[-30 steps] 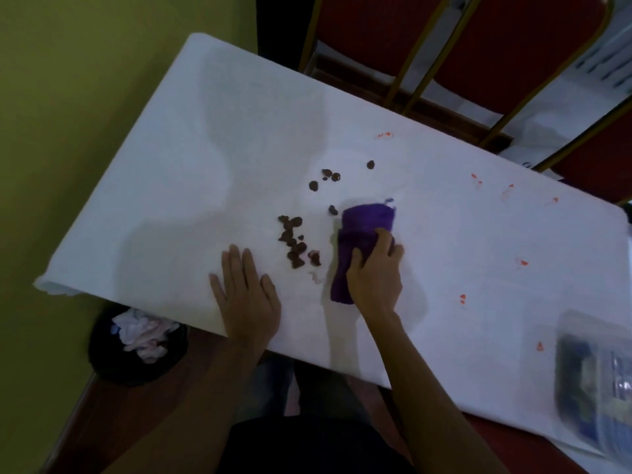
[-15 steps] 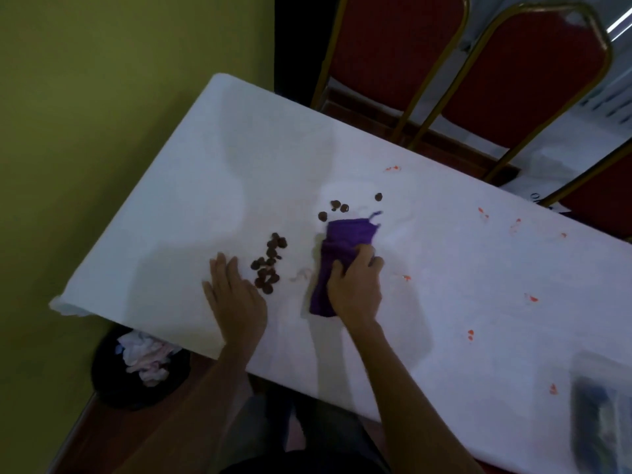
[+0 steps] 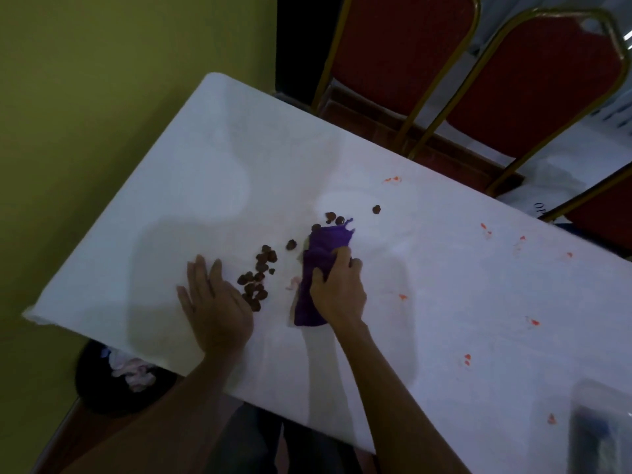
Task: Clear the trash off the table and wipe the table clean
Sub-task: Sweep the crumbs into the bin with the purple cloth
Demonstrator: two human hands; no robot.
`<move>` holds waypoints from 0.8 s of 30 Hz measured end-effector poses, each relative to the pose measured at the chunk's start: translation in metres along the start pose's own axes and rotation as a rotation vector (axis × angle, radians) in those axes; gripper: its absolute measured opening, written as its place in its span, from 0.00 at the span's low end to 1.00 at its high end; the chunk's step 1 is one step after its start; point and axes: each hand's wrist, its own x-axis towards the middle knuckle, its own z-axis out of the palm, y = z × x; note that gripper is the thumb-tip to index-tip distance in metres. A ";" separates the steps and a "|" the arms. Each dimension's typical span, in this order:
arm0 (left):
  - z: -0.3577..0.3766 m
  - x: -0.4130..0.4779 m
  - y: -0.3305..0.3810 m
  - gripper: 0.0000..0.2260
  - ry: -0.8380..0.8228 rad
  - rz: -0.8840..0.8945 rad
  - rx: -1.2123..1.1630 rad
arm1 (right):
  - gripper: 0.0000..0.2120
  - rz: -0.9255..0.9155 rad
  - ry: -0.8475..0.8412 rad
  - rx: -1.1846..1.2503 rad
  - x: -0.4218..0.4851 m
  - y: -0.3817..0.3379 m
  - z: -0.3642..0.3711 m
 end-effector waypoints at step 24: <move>0.000 0.000 0.000 0.21 0.045 0.020 0.052 | 0.16 -0.542 -0.004 -0.120 0.066 -0.015 0.012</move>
